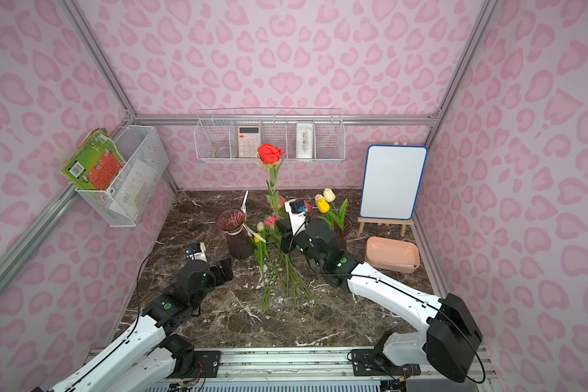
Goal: Arrange the flowers in different vases according to their variety
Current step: Insert the flower into the vase.
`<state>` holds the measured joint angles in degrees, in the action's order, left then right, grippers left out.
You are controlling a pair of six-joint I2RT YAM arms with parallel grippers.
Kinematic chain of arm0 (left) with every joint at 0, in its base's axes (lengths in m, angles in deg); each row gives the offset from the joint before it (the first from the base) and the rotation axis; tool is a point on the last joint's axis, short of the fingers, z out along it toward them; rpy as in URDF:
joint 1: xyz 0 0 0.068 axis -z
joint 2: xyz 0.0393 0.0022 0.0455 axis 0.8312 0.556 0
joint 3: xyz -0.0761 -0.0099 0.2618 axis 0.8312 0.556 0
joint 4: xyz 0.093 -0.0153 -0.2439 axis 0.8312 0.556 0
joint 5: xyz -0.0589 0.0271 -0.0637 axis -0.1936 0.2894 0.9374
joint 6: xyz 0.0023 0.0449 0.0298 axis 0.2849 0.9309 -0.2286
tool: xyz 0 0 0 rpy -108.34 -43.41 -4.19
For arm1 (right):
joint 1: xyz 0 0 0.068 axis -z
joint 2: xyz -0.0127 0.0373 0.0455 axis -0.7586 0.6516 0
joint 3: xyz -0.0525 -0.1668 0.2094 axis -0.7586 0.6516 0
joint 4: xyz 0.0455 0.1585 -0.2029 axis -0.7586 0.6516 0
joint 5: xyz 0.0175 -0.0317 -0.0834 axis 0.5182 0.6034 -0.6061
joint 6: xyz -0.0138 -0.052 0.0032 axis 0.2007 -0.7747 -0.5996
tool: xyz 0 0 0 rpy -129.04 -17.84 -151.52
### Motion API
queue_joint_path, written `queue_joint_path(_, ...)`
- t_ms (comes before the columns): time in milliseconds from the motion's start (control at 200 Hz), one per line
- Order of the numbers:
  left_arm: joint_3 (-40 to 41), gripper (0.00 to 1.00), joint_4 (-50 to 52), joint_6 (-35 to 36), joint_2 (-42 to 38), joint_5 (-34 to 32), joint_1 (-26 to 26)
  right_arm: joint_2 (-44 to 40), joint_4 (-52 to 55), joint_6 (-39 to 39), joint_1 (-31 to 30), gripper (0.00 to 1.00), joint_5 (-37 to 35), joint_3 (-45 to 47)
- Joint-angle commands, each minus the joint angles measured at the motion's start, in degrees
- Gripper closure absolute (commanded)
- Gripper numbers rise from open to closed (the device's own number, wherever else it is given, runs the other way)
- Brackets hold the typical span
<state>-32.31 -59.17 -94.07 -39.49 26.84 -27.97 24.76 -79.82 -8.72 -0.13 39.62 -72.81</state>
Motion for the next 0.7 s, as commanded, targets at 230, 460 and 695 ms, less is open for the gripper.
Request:
queue_joint_path(230,2.70,0.02,-5.01,0.42,1.49,-3.81,-0.12,17.88,-9.01,-6.02,0.14,1.00,8.64,-28.78)
queue_joint_path(460,5.14,0.02,-4.96,-0.27,-1.95,-6.57,-0.10,30.25,-7.78,-6.32,0.53,1.00,13.89,-46.22)
queue_joint_path(695,7.24,0.02,-5.28,1.82,-9.84,-3.95,-0.10,39.69,-11.97,-3.53,1.48,1.00,18.80,-53.98)
